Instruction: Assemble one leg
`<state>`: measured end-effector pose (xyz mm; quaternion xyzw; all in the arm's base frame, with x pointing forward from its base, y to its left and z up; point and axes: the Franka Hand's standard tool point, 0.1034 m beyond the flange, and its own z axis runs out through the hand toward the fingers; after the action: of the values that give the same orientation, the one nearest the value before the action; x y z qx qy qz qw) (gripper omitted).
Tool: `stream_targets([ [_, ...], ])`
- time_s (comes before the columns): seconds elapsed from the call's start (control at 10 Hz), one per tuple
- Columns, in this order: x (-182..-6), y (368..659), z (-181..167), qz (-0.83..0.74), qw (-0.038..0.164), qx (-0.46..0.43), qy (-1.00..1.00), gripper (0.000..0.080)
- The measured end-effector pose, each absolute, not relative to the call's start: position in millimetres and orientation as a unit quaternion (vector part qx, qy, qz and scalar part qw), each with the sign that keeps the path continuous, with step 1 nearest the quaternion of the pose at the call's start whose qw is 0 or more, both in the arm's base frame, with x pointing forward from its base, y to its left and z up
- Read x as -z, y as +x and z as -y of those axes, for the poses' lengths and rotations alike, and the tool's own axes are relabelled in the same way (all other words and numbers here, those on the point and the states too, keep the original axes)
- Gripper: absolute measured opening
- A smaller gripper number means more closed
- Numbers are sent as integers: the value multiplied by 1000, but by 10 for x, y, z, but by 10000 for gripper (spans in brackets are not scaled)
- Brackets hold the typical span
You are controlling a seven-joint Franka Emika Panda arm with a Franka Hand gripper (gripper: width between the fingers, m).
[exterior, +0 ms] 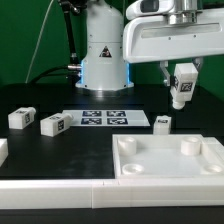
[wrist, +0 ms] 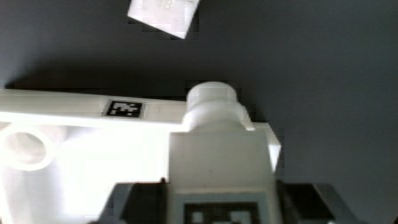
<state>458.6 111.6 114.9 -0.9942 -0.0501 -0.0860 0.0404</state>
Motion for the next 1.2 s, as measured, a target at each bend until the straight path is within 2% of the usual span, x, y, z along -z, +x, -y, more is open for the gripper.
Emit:
stream_targets([
  [0.2,-1165,4730,-1096,58,40,88,-994,290],
  [0.4,-1242,5121,-1038,75,41,102,-991,290],
  [0.7,-1203,5624,-989,75,46,121,-989,290],
  [1.1,-1203,5674,-976,78,44,138,-986,290],
  [1.2,-1250,5754,-948,75,40,196,-977,290],
])
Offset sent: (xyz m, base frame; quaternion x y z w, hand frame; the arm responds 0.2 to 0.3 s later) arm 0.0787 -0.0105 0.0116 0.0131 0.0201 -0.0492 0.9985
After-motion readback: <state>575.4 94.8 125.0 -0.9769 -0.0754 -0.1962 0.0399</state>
